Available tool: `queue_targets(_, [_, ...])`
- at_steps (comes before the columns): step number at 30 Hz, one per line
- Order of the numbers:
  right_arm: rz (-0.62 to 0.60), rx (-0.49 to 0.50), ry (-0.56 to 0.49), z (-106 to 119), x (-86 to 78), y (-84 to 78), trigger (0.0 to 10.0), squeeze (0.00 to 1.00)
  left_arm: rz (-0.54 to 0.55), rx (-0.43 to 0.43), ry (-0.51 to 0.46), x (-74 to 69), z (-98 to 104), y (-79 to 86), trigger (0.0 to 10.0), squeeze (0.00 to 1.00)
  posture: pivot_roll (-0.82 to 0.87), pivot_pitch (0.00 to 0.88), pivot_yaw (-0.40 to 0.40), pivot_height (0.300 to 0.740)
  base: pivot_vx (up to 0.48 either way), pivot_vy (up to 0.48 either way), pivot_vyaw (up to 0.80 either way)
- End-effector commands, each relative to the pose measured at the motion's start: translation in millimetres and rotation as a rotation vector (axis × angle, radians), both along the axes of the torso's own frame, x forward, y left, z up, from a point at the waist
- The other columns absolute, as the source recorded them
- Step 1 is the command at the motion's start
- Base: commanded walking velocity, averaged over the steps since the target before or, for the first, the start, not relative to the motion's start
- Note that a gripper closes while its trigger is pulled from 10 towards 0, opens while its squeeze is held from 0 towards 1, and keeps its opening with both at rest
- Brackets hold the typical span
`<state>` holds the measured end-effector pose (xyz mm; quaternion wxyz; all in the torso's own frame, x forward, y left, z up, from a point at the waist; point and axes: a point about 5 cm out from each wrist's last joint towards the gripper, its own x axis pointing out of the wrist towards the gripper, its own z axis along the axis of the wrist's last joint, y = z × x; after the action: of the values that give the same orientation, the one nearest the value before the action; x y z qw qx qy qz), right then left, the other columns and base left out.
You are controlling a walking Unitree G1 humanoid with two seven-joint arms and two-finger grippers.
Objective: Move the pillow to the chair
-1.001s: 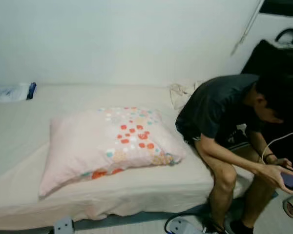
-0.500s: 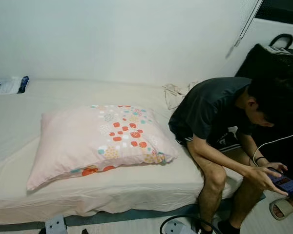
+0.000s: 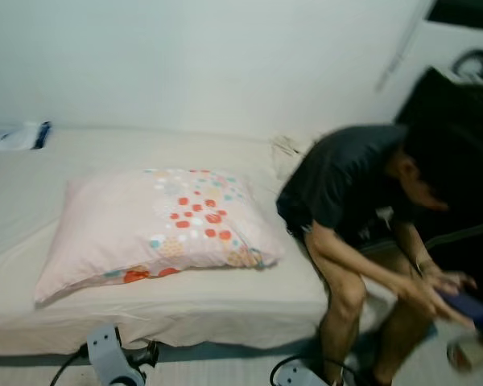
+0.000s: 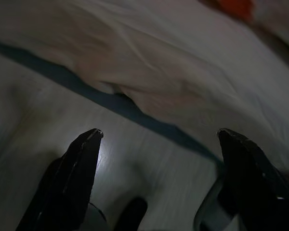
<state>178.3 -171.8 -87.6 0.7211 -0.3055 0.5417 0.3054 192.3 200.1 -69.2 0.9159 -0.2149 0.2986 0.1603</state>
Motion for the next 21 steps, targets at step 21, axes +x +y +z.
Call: queue_targets(21, [-0.001, -0.010, -0.004, -0.5, -1.0, -1.0, 10.0, 0.00, -0.052, -0.073, -0.183, 21.3, 16.6, -2.5, 10.0, 0.00, 0.18, 0.050, -0.164, 0.730, 0.000, 0.000, 0.36])
